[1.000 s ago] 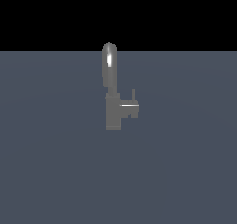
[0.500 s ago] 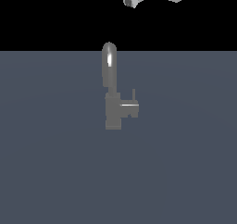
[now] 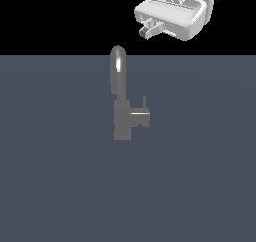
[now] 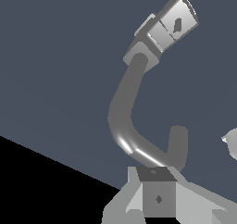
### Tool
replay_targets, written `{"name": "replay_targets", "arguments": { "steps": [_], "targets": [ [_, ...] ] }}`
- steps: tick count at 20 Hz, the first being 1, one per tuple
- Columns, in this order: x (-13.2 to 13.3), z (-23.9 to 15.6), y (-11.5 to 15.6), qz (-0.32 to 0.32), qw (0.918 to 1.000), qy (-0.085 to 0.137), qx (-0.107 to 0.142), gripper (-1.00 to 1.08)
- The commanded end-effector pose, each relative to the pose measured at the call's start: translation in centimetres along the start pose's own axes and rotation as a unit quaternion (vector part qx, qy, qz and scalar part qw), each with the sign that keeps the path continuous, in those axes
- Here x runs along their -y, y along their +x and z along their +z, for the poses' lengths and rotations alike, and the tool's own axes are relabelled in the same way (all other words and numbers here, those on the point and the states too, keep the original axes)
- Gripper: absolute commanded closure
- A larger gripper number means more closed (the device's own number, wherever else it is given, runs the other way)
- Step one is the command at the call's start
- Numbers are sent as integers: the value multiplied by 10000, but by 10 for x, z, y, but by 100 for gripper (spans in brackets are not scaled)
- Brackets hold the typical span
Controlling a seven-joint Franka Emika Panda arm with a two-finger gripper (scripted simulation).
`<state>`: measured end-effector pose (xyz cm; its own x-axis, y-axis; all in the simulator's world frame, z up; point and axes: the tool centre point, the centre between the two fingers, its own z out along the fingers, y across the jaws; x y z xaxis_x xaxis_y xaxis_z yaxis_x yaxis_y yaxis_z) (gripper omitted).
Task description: Turn on the faucet by rotating a designated handle.
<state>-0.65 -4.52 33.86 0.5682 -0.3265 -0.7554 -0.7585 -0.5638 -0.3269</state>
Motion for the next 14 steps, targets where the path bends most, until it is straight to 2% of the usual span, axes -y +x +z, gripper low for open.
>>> {"name": "replay_targets", "arguments": {
  "steps": [1,4,7,10,14],
  "targets": [
    [0,3,20,243,9991,246,246,108],
    [-2,8,44,552,9954,556,553,108],
    [-5,16,69,885,9882,887,881,108],
    [-10,26,95,1232,9771,1231,1221,108],
    [-17,42,126,1665,9581,1656,1641,108]
  ]
}}
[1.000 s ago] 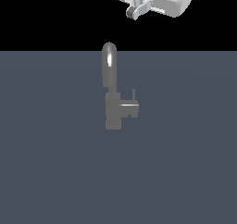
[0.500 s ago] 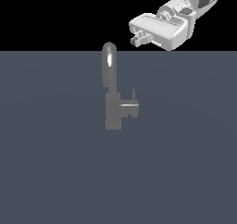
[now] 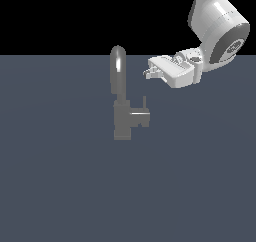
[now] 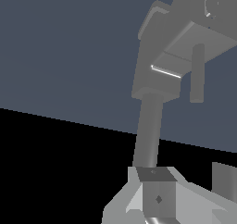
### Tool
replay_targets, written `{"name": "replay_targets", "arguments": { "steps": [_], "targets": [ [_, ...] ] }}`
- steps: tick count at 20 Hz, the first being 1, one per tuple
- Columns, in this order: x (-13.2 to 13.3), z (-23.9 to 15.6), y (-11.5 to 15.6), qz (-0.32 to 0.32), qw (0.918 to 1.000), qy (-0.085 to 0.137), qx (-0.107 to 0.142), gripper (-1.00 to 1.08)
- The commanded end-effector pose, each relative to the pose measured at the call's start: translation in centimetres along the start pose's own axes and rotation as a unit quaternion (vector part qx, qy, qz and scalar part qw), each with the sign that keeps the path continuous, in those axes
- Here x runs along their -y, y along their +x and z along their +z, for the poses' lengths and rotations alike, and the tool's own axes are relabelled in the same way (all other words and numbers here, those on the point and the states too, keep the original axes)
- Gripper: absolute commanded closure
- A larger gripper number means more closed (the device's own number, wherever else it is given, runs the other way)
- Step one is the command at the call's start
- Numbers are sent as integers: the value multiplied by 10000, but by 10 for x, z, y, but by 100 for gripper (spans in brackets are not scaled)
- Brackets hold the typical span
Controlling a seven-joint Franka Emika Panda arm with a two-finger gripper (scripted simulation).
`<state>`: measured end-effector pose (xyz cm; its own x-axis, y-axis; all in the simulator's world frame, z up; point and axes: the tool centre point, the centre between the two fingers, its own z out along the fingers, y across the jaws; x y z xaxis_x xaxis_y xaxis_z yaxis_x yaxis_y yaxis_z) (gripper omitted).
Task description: Turn on the faucet by rotating a designated handle.
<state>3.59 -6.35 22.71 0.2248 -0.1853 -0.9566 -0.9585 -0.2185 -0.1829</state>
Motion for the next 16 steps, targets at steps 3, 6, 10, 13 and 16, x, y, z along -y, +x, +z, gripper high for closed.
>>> {"name": "replay_targets", "arguments": {
  "steps": [3,6,10,13,16],
  "targets": [
    [-1,7,35,457,9969,453,447,108],
    [-3,13,53,697,9929,687,677,108],
    [-5,20,70,925,9875,911,896,108],
    [-7,23,78,1027,9845,1011,995,108],
    [-7,25,81,1071,9831,1056,1039,108]
  ]
}}
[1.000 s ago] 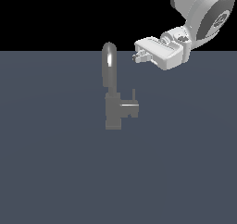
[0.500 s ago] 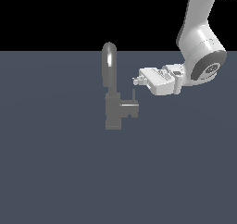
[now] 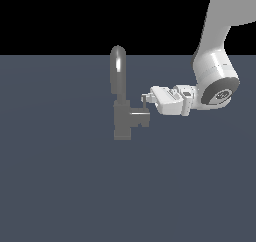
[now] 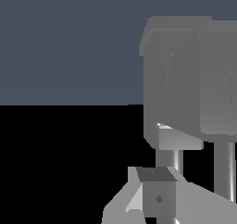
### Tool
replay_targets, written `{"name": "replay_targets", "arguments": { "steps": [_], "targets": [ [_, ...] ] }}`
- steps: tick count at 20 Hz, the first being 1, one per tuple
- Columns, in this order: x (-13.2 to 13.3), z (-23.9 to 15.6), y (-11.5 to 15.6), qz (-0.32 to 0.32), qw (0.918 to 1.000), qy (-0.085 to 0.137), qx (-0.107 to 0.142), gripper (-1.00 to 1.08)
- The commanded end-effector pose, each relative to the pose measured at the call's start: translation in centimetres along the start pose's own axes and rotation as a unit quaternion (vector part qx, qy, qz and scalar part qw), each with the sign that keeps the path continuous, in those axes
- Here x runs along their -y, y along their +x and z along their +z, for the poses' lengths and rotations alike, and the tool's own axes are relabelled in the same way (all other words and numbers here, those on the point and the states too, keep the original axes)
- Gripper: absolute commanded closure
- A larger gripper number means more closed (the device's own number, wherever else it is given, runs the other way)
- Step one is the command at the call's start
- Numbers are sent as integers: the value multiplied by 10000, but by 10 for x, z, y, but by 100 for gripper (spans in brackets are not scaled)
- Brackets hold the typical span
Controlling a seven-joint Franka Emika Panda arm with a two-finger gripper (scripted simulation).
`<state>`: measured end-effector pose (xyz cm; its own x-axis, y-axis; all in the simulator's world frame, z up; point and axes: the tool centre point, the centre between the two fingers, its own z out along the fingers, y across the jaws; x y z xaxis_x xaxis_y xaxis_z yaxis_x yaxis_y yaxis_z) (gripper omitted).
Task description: Turn on the faucet by rotating a designated handle.
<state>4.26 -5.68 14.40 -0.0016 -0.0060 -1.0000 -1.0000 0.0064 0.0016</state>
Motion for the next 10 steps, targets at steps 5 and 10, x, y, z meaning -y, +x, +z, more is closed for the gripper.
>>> {"name": "replay_targets", "arguments": {
  "steps": [5,10],
  "targets": [
    [0,1,2,24,10000,27,26,108],
    [-13,1,-1,24,10000,27,26,108]
  ]
}}
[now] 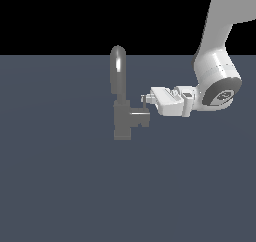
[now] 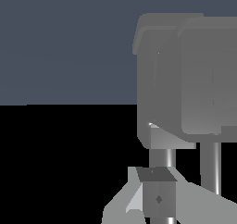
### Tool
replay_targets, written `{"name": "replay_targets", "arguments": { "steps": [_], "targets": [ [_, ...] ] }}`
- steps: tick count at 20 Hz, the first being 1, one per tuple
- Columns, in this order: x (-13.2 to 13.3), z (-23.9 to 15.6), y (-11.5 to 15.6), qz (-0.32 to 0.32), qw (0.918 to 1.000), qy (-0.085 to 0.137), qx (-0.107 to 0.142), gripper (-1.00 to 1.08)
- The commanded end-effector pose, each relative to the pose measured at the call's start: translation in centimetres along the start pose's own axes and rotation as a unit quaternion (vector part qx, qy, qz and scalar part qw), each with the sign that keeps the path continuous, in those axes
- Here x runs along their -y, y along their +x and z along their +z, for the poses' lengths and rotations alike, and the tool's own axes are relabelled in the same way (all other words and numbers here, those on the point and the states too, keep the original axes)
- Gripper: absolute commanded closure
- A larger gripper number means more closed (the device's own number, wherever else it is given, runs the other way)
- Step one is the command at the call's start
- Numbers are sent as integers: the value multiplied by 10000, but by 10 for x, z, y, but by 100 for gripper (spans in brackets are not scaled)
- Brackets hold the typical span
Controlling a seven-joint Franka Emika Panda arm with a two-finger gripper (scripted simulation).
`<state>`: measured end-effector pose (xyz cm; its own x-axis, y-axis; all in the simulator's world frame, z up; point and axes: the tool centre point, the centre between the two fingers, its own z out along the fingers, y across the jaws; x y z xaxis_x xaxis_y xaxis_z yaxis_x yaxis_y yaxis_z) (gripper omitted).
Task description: Turn on the faucet by rotating a designated handle.
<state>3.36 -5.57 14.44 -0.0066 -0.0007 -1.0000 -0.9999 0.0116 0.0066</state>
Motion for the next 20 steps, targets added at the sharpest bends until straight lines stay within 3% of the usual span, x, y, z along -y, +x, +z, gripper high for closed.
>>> {"name": "replay_targets", "arguments": {
  "steps": [1,13,15,20],
  "targets": [
    [-7,0,-2,-2,10000,2,1,108],
    [-40,0,-10,-3,10000,3,3,108],
    [-32,0,-12,-64,10000,31,-24,108],
    [-52,0,-2,-44,10000,21,-14,108]
  ]
}}
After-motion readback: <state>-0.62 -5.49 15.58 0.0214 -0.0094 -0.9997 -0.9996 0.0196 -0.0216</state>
